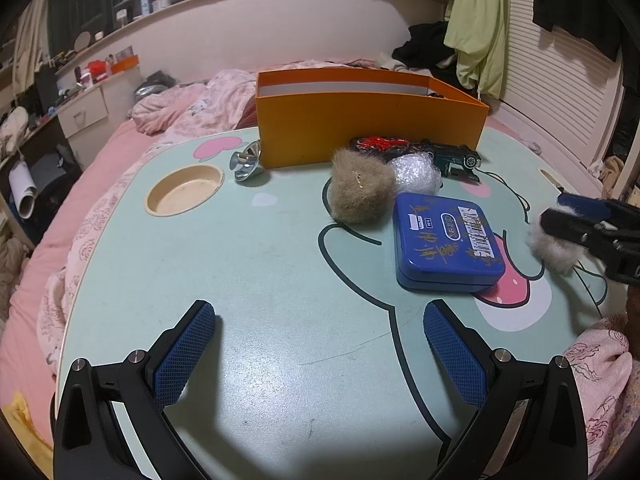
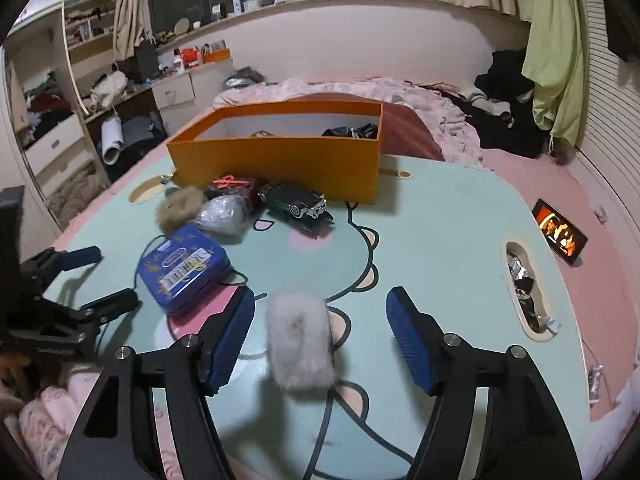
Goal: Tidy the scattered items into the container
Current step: 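Grasp the white fluffy ball with the right gripper while left gripper grasps the blue tin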
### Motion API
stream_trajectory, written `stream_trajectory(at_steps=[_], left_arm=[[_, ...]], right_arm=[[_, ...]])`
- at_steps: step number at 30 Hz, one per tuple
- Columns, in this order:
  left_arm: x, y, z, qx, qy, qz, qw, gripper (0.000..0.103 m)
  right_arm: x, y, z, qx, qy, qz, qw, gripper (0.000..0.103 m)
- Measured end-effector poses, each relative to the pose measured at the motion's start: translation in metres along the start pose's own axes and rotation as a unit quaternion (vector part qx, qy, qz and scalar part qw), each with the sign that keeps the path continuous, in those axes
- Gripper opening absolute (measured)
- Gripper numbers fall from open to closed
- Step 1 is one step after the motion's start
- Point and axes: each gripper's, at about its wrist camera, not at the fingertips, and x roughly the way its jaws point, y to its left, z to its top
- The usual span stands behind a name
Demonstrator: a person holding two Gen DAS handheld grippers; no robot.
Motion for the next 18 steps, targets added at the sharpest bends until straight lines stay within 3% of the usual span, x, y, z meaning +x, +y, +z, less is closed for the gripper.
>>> stream_trajectory(at_steps=[3, 5, 6, 7, 14, 18], left_arm=[[0.000, 0.000, 0.000, 0.002, -0.001, -0.002, 1.0000, 0.103], [-0.002, -0.002, -0.001, 0.007, -0.003, -0.009, 0.9999, 0.103], [-0.002, -0.002, -0.001, 0.007, -0.005, -0.011, 0.9999, 0.103], [-0.003, -0.002, -0.001, 0.006, -0.007, -0.013, 0.9999, 0.103], [-0.031, -0.015, 0.010, 0.030, -0.046, -0.052, 0.9971, 0.103], [-0.027, -0.040, 0.032, 0.066, -0.035, -0.059, 0.9955, 0.103]], right_arm=[[0.016, 0.003, -0.005, -0.008, 0.032, -0.010, 0.999, 0.068], [0.019, 0.004, -0.010, -0.016, 0.022, -0.016, 0.999, 0.046], [0.018, 0.003, -0.012, -0.016, 0.018, -0.009, 1.000, 0.028], [0.017, 0.002, -0.013, -0.014, 0.015, -0.006, 1.000, 0.024], [0.013, -0.013, -0.018, 0.021, 0.002, 0.005, 1.000, 0.024], [0.014, -0.014, -0.017, 0.023, 0.001, 0.005, 1.000, 0.024]])
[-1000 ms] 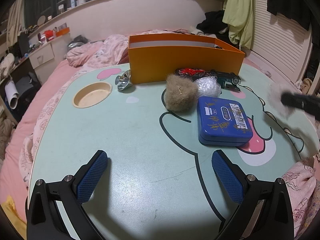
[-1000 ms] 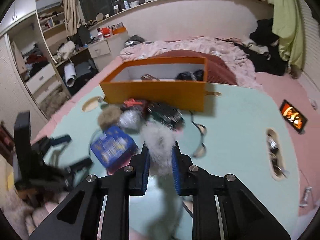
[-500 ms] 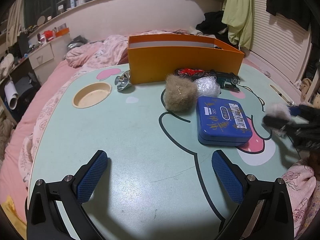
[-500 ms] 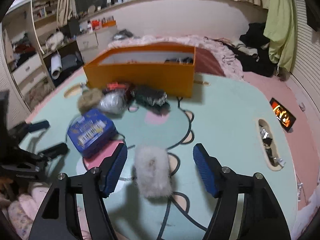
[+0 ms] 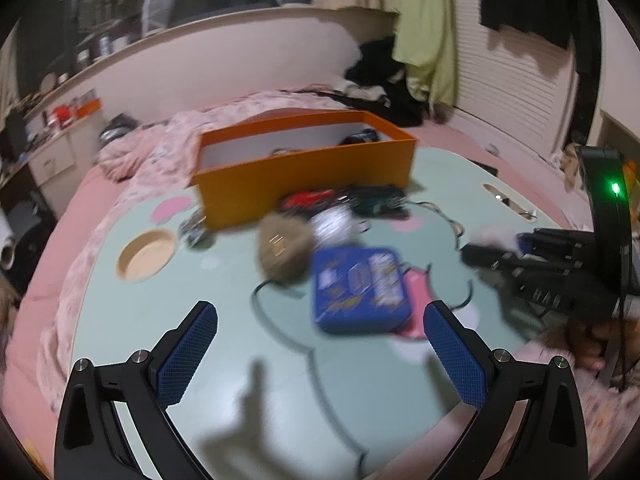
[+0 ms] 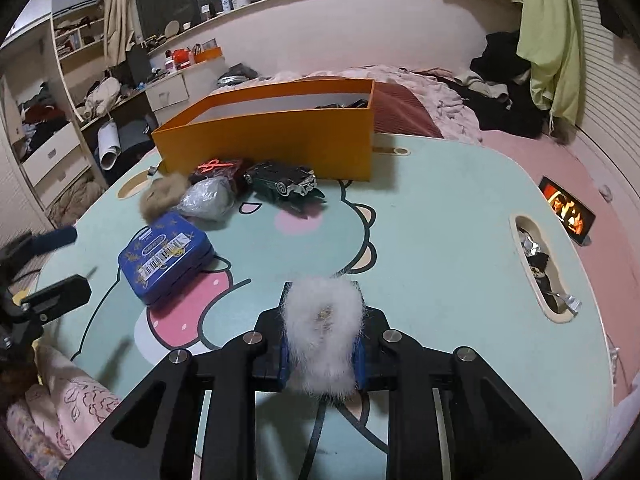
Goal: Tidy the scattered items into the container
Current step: 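Grasp the white fluffy ball with the right gripper while left gripper grasps the blue tin, then lower the white ball and blue tin into the orange box and open both grippers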
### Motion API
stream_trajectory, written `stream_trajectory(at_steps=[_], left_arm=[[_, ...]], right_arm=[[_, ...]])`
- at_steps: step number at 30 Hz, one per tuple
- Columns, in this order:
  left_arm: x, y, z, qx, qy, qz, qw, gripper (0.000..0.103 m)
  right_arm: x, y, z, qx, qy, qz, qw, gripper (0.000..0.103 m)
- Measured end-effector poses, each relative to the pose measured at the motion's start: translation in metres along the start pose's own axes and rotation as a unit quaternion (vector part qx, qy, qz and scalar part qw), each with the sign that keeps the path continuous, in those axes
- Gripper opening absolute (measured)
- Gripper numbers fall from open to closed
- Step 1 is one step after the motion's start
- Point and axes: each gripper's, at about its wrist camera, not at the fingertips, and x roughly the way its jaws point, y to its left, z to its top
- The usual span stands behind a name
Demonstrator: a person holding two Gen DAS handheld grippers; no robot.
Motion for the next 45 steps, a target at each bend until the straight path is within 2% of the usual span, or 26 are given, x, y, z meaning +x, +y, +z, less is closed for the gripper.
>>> stream_trajectory(at_steps=[3, 6, 7, 8, 10, 17, 22, 26, 29, 32, 36, 38, 40, 41, 42, 44, 45], left_arm=[[0.017, -0.008, 0.016, -0.009, 0.024, -0.017, 0.9995, 0.103], [0.036, -0.010, 0.022, -0.022, 0.048, -0.008, 0.9986, 0.102], [0.043, -0.010, 0.022, -0.022, 0.060, 0.000, 0.9979, 0.093], [0.048, -0.009, 0.021, -0.024, 0.072, 0.001, 0.9971, 0.079], [0.054, -0.009, 0.015, -0.030, 0.090, -0.008, 0.9955, 0.066], [0.025, 0.006, 0.006, -0.051, 0.047, -0.030, 0.9971, 0.066], [0.001, 0.015, 0.029, -0.041, 0.006, -0.028, 0.9987, 0.066], [-0.004, 0.030, 0.074, -0.039, -0.020, -0.010, 0.9990, 0.066], [0.005, 0.049, 0.111, -0.059, -0.036, 0.001, 0.9976, 0.066], [0.026, 0.066, 0.143, -0.079, -0.035, 0.006, 0.9963, 0.066], [0.066, 0.074, 0.168, -0.073, -0.026, 0.051, 0.9956, 0.066], [0.086, 0.076, 0.171, -0.080, -0.009, 0.068, 0.9944, 0.068], [0.096, 0.076, 0.168, -0.084, 0.005, 0.068, 0.9941, 0.069], [0.095, 0.074, 0.166, -0.083, 0.003, 0.063, 0.9945, 0.073], [0.091, 0.073, 0.162, -0.081, -0.003, 0.058, 0.9950, 0.076], [0.078, 0.071, 0.154, -0.072, -0.021, 0.065, 0.9951, 0.089], [0.069, 0.070, 0.148, -0.066, -0.030, 0.077, 0.9944, 0.091]], right_arm=[[0.001, 0.003, 0.000, -0.007, 0.000, -0.006, 1.000, 0.025], [0.000, 0.003, 0.000, -0.006, 0.000, -0.004, 1.000, 0.025], [0.000, 0.003, 0.000, -0.005, 0.000, -0.003, 1.000, 0.025], [0.000, 0.003, 0.000, -0.005, 0.000, -0.003, 1.000, 0.025], [0.000, 0.003, 0.000, -0.005, 0.000, -0.003, 1.000, 0.025], [0.000, 0.004, 0.000, -0.007, 0.000, -0.009, 1.000, 0.025], [-0.006, 0.006, 0.012, -0.016, -0.006, -0.005, 1.000, 0.025], [-0.018, 0.008, 0.054, -0.014, -0.039, 0.014, 0.999, 0.025], [-0.013, 0.011, 0.100, -0.023, -0.061, 0.005, 0.998, 0.025], [0.007, 0.012, 0.145, -0.021, -0.057, 0.001, 0.998, 0.025], [0.044, 0.015, 0.189, -0.022, -0.060, -0.026, 0.998, 0.025], [0.062, 0.008, 0.199, 0.007, -0.043, -0.032, 0.999, 0.028], [0.083, -0.005, 0.203, 0.064, -0.009, -0.032, 0.997, 0.048], [0.090, -0.011, 0.202, 0.088, 0.002, -0.031, 0.996, 0.055], [0.093, -0.016, 0.199, 0.106, 0.004, -0.033, 0.994, 0.062], [0.088, -0.023, 0.191, 0.129, -0.010, -0.045, 0.991, 0.065], [0.083, -0.026, 0.186, 0.135, -0.016, -0.046, 0.990, 0.069]])
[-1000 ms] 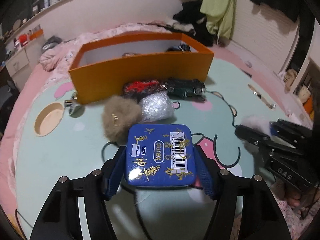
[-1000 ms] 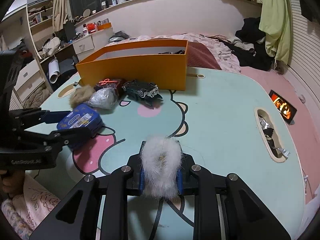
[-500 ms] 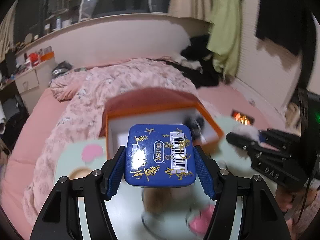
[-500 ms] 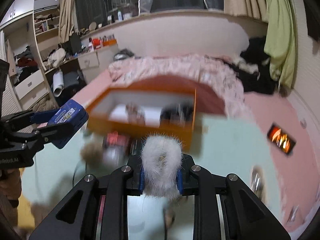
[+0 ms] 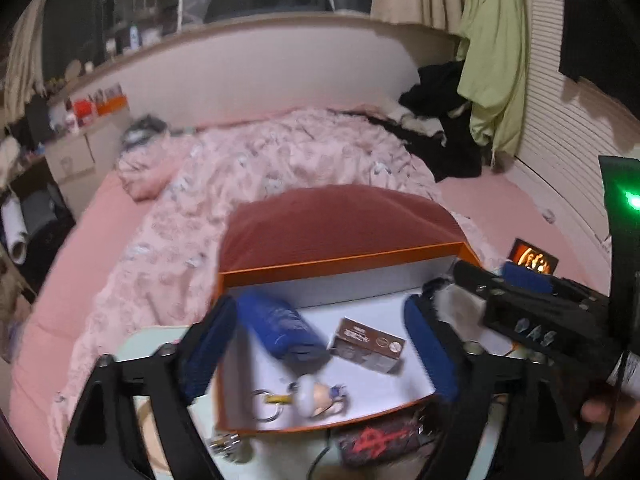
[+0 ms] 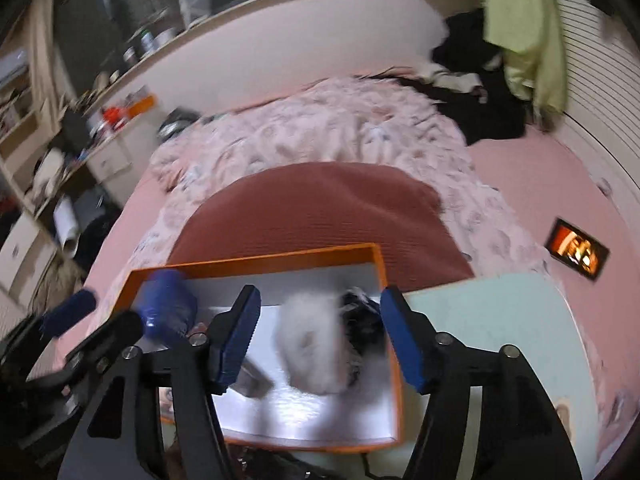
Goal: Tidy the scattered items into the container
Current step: 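Lower the white ball and blue tin into the orange box and open both grippers, then withdraw both grippers from the orange box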
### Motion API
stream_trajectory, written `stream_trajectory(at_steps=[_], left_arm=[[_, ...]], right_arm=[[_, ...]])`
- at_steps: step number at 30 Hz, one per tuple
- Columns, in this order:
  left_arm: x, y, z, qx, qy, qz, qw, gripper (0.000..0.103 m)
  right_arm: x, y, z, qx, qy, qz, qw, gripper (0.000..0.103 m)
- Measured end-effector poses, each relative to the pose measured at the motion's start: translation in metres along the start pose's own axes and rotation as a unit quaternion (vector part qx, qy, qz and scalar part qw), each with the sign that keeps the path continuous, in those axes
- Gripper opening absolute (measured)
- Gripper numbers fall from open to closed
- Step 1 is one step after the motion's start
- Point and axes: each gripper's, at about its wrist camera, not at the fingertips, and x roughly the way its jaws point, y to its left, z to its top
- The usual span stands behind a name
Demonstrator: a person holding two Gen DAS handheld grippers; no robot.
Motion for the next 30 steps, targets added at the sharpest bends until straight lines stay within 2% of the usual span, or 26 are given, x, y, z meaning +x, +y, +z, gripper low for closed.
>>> stream_trajectory(at_steps=[2, 4, 8, 11, 15, 18, 20, 21, 22, 23, 24, 25, 30], left_arm=[[-0.019, 0.007, -0.009, 0.006, -0.014, 0.019, 0.9997, 0.095], [-0.040, 0.014, -0.025, 0.013, -0.009, 0.021, 0.9996, 0.096], [-0.070, 0.015, -0.075, 0.035, 0.012, 0.017, 0.9992, 0.102], [-0.075, 0.014, -0.117, 0.029, 0.047, 0.011, 0.9984, 0.102], [-0.064, 0.011, -0.151, -0.006, 0.084, -0.002, 0.9964, 0.102], [-0.047, 0.008, -0.164, -0.017, 0.116, 0.003, 0.9931, 0.102], [-0.045, 0.006, -0.167, -0.012, 0.104, 0.017, 0.9943, 0.103], [-0.044, 0.007, -0.168, -0.016, 0.105, 0.015, 0.9942, 0.103], [-0.044, 0.008, -0.168, -0.020, 0.104, 0.016, 0.9943, 0.103], [-0.044, 0.008, -0.168, -0.021, 0.103, 0.016, 0.9944, 0.103], [-0.044, 0.008, -0.168, -0.020, 0.102, 0.016, 0.9945, 0.103], [-0.044, 0.007, -0.168, -0.019, 0.101, 0.017, 0.9945, 0.103], [-0.043, 0.009, -0.171, -0.020, 0.099, 0.014, 0.9947, 0.103]], right_arm=[[-0.014, -0.010, -0.010, 0.011, -0.010, 0.009, 1.000, 0.070], [-0.030, -0.015, -0.019, 0.012, -0.014, 0.017, 1.000, 0.070], [-0.062, -0.015, -0.051, -0.036, -0.007, 0.004, 0.999, 0.071], [-0.080, -0.011, -0.087, -0.086, 0.006, -0.013, 0.996, 0.075], [-0.087, -0.005, -0.129, -0.138, 0.031, -0.019, 0.990, 0.075], [-0.089, 0.001, -0.151, -0.169, 0.028, -0.030, 0.985, 0.075], [-0.084, 0.006, -0.164, -0.191, 0.034, -0.038, 0.980, 0.078], [-0.075, 0.008, -0.171, -0.203, 0.050, -0.044, 0.977, 0.083], [-0.074, 0.006, -0.174, -0.203, 0.048, -0.036, 0.977, 0.088], [-0.073, 0.004, -0.176, -0.197, 0.054, -0.025, 0.978, 0.092], [-0.069, -0.001, -0.173, -0.185, 0.070, -0.008, 0.980, 0.100], [-0.066, -0.007, -0.171, -0.172, 0.080, 0.005, 0.982, 0.103], [-0.069, -0.009, -0.166, -0.168, 0.077, 0.004, 0.983, 0.103]])
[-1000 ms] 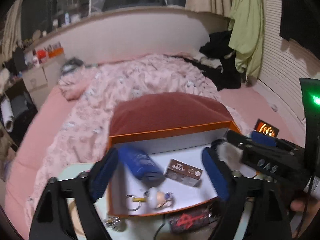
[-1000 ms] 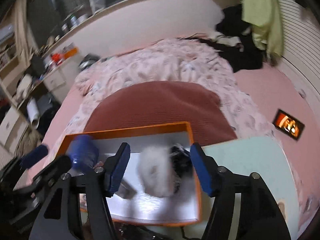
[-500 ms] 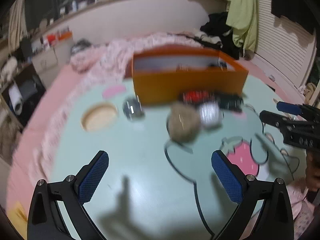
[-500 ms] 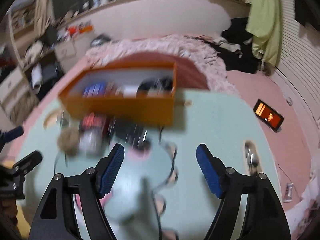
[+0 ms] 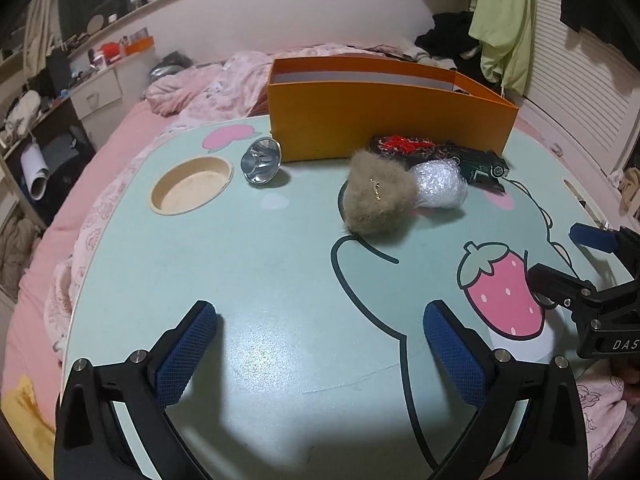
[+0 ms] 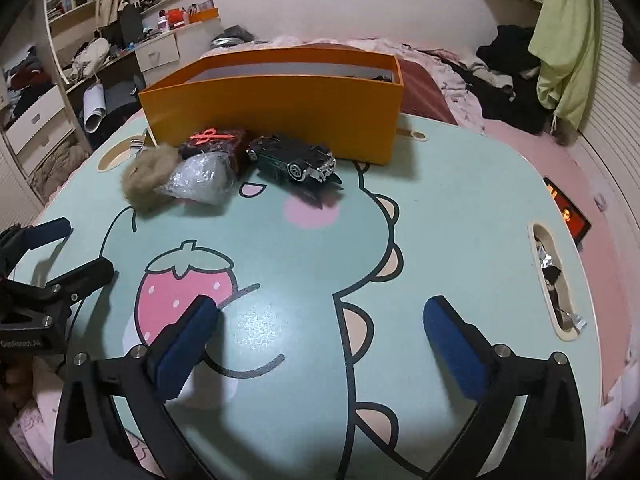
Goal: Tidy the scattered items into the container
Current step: 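Withdraw both grippers from the orange box, then grasp the silver round ornament with the left gripper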
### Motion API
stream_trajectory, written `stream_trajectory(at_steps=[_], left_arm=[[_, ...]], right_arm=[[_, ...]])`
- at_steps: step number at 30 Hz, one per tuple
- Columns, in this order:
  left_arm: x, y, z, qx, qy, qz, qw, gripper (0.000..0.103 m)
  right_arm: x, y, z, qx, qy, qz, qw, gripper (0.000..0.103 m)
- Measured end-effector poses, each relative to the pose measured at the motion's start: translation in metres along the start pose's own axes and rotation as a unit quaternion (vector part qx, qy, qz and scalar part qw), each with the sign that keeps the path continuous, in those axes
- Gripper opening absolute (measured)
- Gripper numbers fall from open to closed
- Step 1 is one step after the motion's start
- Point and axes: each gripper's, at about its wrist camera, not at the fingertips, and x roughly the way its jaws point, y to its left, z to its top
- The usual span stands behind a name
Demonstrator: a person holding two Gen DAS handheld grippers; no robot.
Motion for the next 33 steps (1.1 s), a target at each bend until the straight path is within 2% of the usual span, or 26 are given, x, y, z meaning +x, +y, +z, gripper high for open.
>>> stream_trajectory(at_steps=[7, 10, 13, 17, 19, 21, 24, 26, 28, 33], left_arm=[[-0.013, 0.014, 0.000, -0.013, -0.008, -0.026, 0.9995, 0.101], [-0.025, 0.025, 0.015, 0.014, -0.031, -0.005, 0.9994, 0.097], [-0.027, 0.048, 0.039, 0.012, -0.048, 0.015, 0.9987, 0.094], [-0.001, 0.070, 0.073, -0.005, -0.032, -0.005, 0.9995, 0.072], [0.015, 0.060, 0.085, 0.024, -0.022, -0.015, 0.9994, 0.071], [0.029, 0.046, 0.093, 0.061, -0.012, -0.006, 0.9980, 0.071], [0.048, 0.035, 0.105, 0.082, 0.002, 0.000, 0.9967, 0.055], [0.061, 0.034, 0.108, 0.080, 0.026, -0.008, 0.9964, 0.037], [0.068, 0.034, 0.106, 0.080, 0.046, -0.012, 0.9956, 0.027], [0.042, 0.031, 0.087, 0.068, 0.016, -0.043, 0.9966, 0.027]], right_arm=[[0.000, -0.002, 0.000, 0.001, 0.000, 0.002, 1.000, 0.103], [0.002, -0.002, -0.001, 0.001, -0.001, 0.003, 1.000, 0.103], [0.002, -0.003, -0.002, 0.002, -0.001, 0.003, 1.000, 0.103], [0.002, -0.003, -0.002, 0.002, -0.001, 0.003, 1.000, 0.103], [0.002, -0.003, -0.002, 0.002, -0.001, 0.003, 1.000, 0.103], [0.002, -0.003, -0.002, 0.002, -0.001, 0.003, 1.000, 0.103], [0.002, -0.003, -0.002, 0.001, -0.001, 0.003, 1.000, 0.103], [0.002, -0.003, -0.003, 0.001, -0.001, 0.004, 1.000, 0.103], [0.002, -0.004, -0.003, 0.001, -0.001, 0.004, 1.000, 0.103], [0.003, -0.004, -0.004, 0.003, -0.003, 0.004, 1.000, 0.103]])
